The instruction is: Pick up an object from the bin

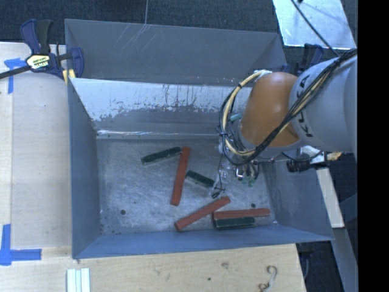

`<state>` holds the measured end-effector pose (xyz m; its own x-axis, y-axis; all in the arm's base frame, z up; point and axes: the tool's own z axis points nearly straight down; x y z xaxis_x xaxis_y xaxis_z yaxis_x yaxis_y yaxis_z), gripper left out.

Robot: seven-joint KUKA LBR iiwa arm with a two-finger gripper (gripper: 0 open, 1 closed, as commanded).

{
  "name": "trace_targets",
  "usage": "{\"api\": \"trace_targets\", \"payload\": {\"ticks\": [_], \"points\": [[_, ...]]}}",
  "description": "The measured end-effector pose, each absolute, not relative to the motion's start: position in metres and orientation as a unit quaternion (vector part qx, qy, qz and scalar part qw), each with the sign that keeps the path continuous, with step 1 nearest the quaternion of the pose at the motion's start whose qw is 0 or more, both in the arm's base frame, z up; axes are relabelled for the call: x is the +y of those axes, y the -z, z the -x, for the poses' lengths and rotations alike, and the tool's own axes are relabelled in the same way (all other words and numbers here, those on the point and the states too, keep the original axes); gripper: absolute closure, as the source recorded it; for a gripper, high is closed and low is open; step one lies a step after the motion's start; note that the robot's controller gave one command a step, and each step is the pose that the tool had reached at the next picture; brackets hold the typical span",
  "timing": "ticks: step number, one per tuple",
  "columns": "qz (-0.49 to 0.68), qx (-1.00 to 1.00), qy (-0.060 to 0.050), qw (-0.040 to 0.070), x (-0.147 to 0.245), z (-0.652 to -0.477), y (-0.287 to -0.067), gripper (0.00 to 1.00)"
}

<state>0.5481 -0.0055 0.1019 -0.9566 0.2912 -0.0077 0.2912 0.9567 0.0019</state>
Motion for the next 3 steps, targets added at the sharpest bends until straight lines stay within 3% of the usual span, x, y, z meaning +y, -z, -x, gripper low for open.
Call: {"api": "trace_targets", "payload": {"ticks": [1,2,3], "points": [[-0.228,0.974,0.0,0.0,0.029,-0.533,-0.117,0.0],[-0.308,0.952,0.0,0.002,0.038,-0.566,-0.069,0.0],[-0.306,0.952,0.0,0.002,0.038,-0.566,-0.069,0.0]]}}
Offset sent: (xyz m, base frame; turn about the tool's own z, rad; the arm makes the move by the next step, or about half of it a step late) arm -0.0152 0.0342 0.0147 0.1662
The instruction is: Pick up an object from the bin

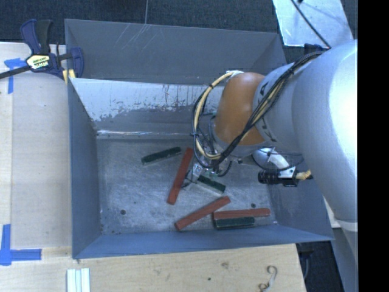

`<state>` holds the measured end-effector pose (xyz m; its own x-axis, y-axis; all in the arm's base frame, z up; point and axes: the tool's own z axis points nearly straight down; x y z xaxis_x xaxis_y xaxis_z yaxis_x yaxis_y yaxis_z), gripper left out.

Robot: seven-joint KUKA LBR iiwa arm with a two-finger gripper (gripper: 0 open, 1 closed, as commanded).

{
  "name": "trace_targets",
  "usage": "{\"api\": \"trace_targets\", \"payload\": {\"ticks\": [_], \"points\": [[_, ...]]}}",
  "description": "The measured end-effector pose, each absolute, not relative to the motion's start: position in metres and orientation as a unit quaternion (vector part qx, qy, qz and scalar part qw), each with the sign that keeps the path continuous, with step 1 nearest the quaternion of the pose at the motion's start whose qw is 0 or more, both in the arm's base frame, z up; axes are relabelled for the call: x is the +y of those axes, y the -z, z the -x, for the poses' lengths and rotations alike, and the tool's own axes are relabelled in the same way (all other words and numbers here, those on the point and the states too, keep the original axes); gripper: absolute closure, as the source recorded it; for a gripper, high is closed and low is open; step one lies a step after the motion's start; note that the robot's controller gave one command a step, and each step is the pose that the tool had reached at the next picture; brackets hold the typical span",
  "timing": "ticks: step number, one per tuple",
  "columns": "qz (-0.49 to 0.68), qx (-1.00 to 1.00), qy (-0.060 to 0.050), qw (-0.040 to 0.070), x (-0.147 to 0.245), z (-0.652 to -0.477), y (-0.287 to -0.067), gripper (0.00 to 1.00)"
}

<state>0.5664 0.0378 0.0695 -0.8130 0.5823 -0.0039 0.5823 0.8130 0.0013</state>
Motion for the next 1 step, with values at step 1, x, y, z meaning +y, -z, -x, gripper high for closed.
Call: {"api": "trace_targets", "payload": {"ticks": [1], "points": [[-0.306,0.952,0.0,0.003,0.0375,-0.5672,-0.0708,1.0]]}}
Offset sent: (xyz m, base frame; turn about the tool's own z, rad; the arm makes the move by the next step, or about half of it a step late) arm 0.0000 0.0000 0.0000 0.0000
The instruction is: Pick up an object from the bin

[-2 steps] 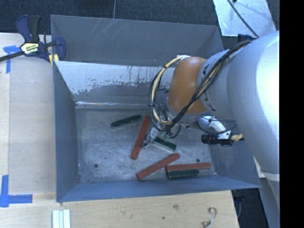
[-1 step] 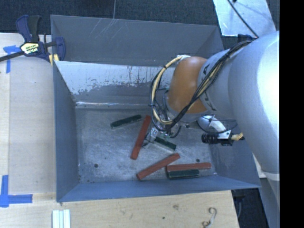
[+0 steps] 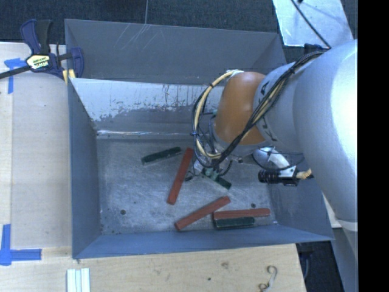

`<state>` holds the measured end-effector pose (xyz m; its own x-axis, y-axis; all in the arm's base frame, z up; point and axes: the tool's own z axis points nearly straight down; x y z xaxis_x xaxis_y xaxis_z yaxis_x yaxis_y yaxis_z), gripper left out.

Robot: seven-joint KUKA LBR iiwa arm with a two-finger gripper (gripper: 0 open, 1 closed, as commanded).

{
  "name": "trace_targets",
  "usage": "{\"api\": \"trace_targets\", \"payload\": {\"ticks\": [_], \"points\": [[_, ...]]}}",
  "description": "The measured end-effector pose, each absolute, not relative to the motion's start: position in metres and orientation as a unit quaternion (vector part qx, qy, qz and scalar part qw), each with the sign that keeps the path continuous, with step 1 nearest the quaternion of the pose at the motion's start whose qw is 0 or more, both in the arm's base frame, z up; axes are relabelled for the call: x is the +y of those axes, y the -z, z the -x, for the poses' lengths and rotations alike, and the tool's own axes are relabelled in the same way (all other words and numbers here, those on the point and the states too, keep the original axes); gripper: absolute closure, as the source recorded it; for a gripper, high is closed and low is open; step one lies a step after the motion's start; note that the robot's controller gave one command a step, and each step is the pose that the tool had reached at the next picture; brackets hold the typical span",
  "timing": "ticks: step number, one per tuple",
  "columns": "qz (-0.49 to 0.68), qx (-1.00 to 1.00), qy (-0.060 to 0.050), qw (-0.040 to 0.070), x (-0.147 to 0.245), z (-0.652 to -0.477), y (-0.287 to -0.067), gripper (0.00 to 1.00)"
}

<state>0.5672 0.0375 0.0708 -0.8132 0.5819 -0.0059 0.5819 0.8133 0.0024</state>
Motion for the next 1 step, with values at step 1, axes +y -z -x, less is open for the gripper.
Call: {"api": "trace_targets", "payload": {"ticks": [1], "points": [[-0.304,0.953,-0.002,0.005,0.0367,-0.5699,-0.1517,1.0]]}}
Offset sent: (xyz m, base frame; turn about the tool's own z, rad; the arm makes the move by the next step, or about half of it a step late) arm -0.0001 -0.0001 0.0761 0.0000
